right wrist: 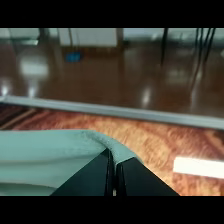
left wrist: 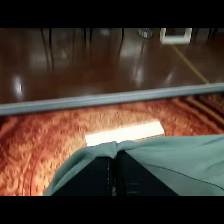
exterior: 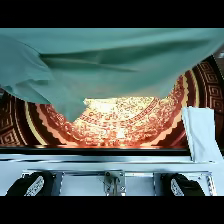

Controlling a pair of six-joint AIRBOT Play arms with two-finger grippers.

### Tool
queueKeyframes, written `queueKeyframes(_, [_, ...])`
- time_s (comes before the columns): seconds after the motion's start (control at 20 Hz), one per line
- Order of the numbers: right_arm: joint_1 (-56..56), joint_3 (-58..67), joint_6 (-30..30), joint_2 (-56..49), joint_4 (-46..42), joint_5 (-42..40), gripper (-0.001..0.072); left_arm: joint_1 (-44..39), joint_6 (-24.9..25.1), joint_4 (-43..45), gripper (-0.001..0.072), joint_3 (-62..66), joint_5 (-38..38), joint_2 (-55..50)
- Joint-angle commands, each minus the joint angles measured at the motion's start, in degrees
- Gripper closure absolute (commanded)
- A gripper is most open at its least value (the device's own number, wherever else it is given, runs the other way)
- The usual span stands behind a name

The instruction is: Fold the shirts.

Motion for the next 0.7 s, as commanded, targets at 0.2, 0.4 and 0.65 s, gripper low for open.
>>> queueKeyframes(0.2, [0.0,13.3,10.3,6.1,-7.6,14.9,0.0647,0.0,-6.9,6.4,0.0669,8.3,-1.2,10.7])
queueKeyframes(0.4, [0.0,13.2,11.5,4.7,-10.8,28.7,0.0648,0.0,-6.9,6.6,0.0669,5.0,-11.0,11.1])
queueKeyframes(0.65, [0.0,5.9,15.9,-2.4,-12.1,43.5,0.0648,0.0,-5.1,7.9,0.0668,-14.2,-17.1,10.9])
